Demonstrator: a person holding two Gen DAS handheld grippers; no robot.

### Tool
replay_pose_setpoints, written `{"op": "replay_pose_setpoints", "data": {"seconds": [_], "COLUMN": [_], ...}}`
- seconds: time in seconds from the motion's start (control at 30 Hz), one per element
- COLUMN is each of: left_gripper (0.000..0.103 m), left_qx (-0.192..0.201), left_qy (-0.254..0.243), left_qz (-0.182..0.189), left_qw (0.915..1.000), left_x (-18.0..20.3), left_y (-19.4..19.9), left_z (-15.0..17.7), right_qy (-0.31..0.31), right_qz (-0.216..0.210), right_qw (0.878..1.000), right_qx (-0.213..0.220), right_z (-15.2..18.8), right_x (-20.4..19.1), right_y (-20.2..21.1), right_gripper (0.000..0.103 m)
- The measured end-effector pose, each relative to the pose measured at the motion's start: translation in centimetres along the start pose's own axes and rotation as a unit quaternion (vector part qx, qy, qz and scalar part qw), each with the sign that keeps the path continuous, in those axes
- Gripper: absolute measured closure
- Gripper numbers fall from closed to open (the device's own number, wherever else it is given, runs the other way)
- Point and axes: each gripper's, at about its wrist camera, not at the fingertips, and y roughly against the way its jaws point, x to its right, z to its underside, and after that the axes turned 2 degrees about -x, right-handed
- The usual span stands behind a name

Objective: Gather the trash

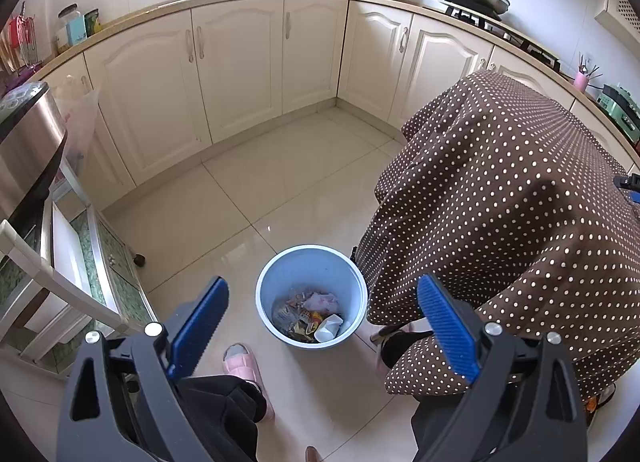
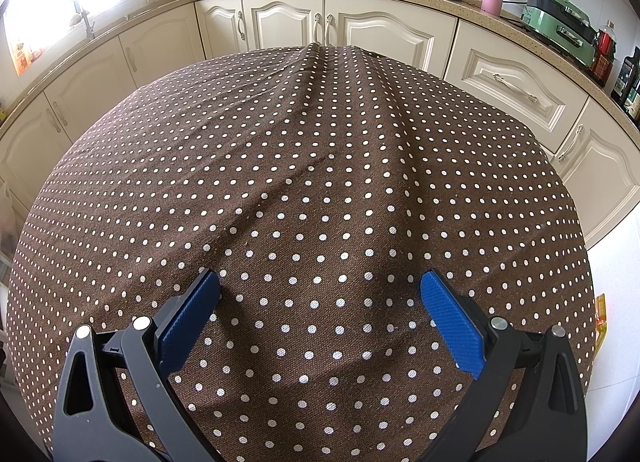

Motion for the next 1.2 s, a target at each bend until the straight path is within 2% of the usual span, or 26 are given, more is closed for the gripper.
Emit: {"op": "replay_pose_setpoints", "data": {"seconds": [0.3, 1.2], "left_gripper": [0.010, 0.010], "left_qx": [0.008, -0.003], "left_qy": [-0.004, -0.003], "left_qz": [-0.003, 0.009], "left_qw": [1.0000, 0.9999], "left_x": [0.14, 0.28], "left_y": [0.13, -0.56], "left_z": [0.24, 0.47], "right_qy": [0.000, 0.000], "right_qz": [0.000, 0.000], "right_qw": [1.000, 1.000], "right_qx": [0.000, 0.000], "right_z": [0.00, 0.06], "right_x": [0.00, -0.01], "right_y": [0.00, -0.01], "right_gripper": [0.006, 0.006]}}
